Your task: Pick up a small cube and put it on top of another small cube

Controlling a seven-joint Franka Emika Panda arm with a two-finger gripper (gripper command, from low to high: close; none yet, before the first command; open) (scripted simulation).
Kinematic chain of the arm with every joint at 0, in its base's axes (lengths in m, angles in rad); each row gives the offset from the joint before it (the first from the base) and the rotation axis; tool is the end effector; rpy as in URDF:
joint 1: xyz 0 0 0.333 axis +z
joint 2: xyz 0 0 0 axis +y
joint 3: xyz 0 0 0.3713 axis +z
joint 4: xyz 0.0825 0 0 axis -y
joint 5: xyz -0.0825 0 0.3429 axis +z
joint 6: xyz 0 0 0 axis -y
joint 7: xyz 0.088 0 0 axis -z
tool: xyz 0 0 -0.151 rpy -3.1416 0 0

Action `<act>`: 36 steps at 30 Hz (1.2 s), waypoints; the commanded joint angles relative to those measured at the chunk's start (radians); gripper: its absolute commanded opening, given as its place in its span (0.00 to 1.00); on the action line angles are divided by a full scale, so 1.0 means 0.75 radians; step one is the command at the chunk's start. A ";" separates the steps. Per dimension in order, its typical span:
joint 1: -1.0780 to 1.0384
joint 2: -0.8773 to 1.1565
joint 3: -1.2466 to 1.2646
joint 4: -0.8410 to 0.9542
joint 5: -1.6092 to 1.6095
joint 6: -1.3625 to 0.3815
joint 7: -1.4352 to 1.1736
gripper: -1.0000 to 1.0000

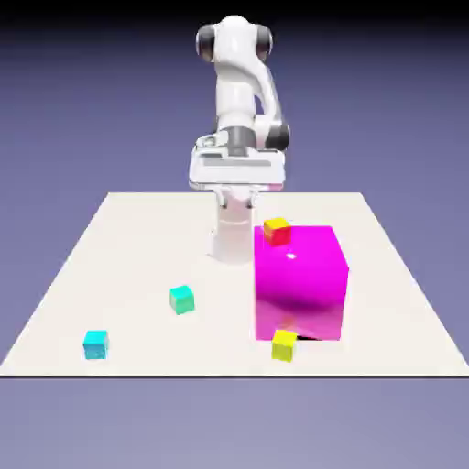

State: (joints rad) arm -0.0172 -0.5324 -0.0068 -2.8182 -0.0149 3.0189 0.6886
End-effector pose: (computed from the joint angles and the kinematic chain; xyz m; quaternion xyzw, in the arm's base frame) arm 0.3620 -0.0078 0.4789 -0.8771 0.3196 -0.3393 0.1153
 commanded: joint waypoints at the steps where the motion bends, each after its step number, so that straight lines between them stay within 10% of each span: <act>1: -0.032 0.042 -0.007 -0.009 -0.017 -0.020 -0.058 0.50; 16: -0.479 0.616 -0.111 -0.134 -0.245 -0.296 -0.860 0.50; 25: -0.418 1.024 -0.208 -0.073 -0.364 0.053 -0.759 0.50; 26: -0.418 1.024 -0.208 -0.073 -0.364 0.053 -0.759 0.00; 36: -0.479 0.616 -0.111 -0.134 -0.245 -0.296 -0.860 0.00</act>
State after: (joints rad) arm -0.3757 -0.0706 -0.0901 -2.9185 -0.1985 2.7962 0.0440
